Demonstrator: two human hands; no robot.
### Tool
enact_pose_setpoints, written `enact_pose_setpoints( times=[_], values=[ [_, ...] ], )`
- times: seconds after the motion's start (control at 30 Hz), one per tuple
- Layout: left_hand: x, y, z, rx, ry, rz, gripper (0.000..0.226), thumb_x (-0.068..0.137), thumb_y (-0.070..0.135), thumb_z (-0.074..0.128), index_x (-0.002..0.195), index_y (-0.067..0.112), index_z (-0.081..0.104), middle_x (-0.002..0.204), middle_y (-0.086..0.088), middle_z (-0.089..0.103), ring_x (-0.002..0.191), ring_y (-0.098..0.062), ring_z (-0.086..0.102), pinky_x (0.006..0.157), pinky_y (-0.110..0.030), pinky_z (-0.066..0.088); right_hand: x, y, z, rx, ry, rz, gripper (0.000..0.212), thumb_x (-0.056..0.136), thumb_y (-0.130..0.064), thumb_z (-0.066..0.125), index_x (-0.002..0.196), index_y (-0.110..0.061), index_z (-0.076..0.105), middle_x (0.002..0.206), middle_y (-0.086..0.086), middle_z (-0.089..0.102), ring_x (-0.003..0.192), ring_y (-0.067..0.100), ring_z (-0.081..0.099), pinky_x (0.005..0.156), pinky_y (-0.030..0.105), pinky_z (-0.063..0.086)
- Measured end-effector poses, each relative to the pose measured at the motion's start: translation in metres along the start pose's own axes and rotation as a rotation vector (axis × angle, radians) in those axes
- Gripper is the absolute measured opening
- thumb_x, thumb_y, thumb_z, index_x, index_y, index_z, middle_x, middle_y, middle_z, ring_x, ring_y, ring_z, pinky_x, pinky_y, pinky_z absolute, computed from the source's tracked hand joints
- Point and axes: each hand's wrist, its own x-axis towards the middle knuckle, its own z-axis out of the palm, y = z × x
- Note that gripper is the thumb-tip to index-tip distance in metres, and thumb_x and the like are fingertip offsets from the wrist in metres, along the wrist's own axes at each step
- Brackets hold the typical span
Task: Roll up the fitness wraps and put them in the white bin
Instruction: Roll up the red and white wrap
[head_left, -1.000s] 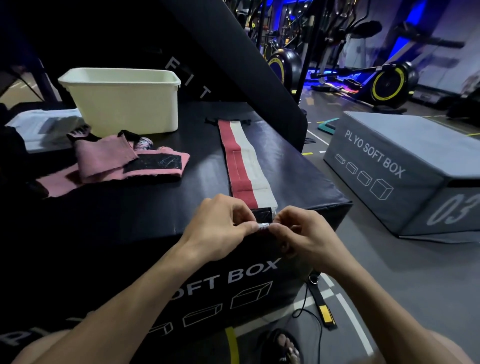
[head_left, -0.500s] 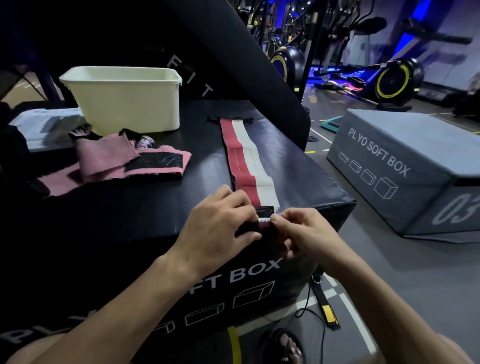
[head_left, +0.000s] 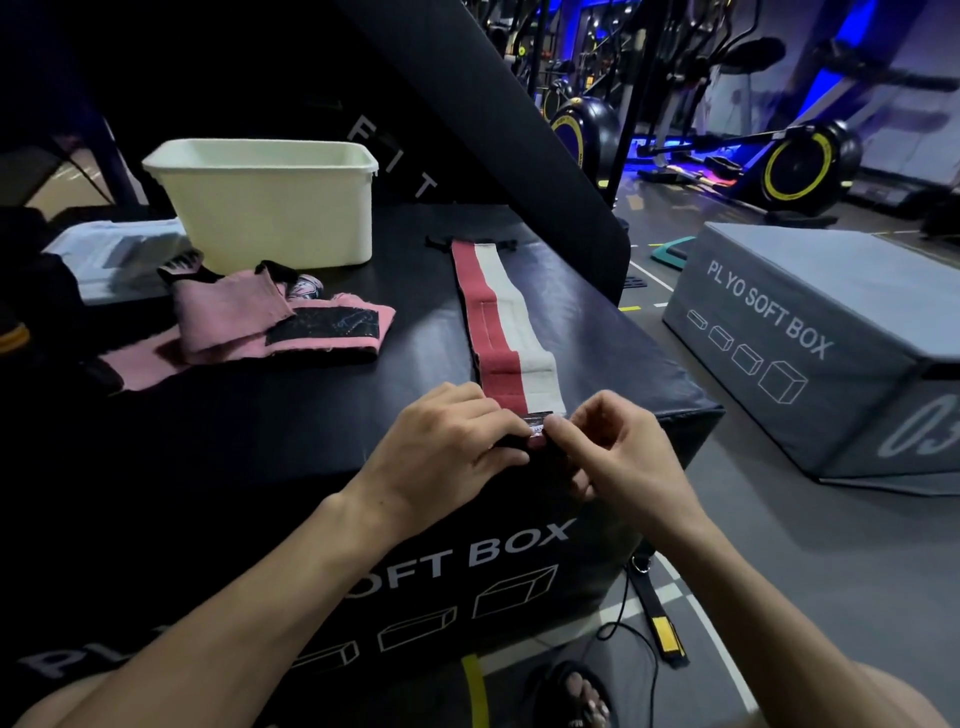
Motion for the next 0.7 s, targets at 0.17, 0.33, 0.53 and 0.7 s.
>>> enact_pose_setpoints(
  times=[0.17,0.33,0.53,0.7],
  values=[
    [0.007,-0.005,-0.006,-0.197,-0.058,-0.135,0.021,0.086,0.036,0.073,0.1,0.021,0.078,0.089,0.01,0.075,0.083,-0.014,0.063,0.079,-0.027,0.047,0.005,0.005,-0.012,-0.371,-0.05,-0.5,0.019,0.087,-0.032,0.082,0.102,-0.025,0.072,0.105,-0.013,0.062,0.097,0.009,0.063,0.083,0.019,0.048],
    [0.012,-0.008,-0.009,-0.38,-0.077,-0.277,0.017,0.087,0.036,0.075,0.099,0.025,0.08,0.085,0.01,0.073,0.08,-0.007,0.066,0.072,-0.033,0.054,0.019,0.016,-0.01,-0.518,-0.103,-0.562,0.029,0.083,-0.037,0.081,0.107,-0.024,0.07,0.104,-0.015,0.064,0.101,0.013,0.056,0.086,0.019,0.044],
    [0.026,-0.014,-0.009,-0.581,-0.136,-0.534,0.004,0.09,0.025,0.079,0.092,0.025,0.082,0.079,0.01,0.077,0.077,-0.006,0.072,0.075,-0.03,0.058,0.033,0.013,-0.011,-0.538,-0.144,-0.547,0.039,0.095,-0.055,0.055,0.109,-0.022,0.071,0.103,-0.014,0.065,0.103,0.011,0.052,0.085,0.013,0.039],
    [0.036,-0.024,-0.006,-0.773,-0.206,-0.721,0.007,0.09,0.019,0.078,0.088,0.014,0.082,0.08,-0.005,0.078,0.072,-0.009,0.068,0.069,-0.025,0.052,0.041,0.009,-0.005,-0.482,-0.162,-0.471,0.032,0.1,-0.047,0.052,0.1,-0.022,0.071,0.097,-0.012,0.062,0.102,0.015,0.049,0.087,0.015,0.038]
  ],
)
